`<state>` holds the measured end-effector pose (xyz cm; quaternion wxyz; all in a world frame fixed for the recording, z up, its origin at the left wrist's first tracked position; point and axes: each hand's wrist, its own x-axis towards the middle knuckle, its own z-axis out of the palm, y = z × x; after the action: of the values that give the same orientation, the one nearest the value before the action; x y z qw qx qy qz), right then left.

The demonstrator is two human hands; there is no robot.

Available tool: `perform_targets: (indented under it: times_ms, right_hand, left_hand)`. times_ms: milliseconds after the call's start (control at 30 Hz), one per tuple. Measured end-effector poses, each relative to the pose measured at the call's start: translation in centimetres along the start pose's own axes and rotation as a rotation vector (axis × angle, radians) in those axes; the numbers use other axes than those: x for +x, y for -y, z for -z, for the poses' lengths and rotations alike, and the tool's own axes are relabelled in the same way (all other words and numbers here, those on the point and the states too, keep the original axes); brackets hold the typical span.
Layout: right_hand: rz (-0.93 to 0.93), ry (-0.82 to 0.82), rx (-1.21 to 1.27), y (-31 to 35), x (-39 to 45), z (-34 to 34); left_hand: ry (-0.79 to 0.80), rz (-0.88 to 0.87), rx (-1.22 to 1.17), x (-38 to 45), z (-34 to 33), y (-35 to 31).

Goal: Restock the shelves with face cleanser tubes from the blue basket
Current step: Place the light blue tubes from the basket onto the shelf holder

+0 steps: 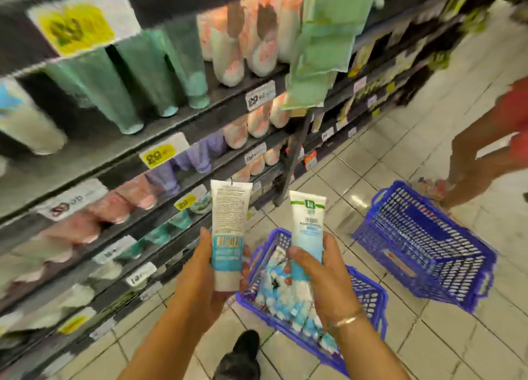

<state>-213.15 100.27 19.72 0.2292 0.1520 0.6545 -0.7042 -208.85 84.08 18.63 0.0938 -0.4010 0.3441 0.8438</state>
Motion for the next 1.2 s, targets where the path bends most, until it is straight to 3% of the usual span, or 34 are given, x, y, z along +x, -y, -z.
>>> perform_targets:
  times_ms: [267,600,967,1200]
  right_hand:
    - [0.066,0.307,0.031,4.2,-9.5,-4.5]
    - [0.13,0.702,-0.111,4.4,-22.7,-6.0]
    - [0.226,1.099,-0.208,2.9,-37.1,-17.0]
    - [0.28,1.256,-0.304,-0.9,-46.0,-26.1]
  left_hand:
    - [-0.115,-0.269,-0.18,-13.9,1.7,-1.3]
    - [-0.229,-0.51,-0.389,-31.1,6.8,5.5]
    - [-0.294,-0.806,-0.632,-46.7,16.0,7.5]
    - [-0.501,-0.959,-0.559,-54.2,24.9,7.2]
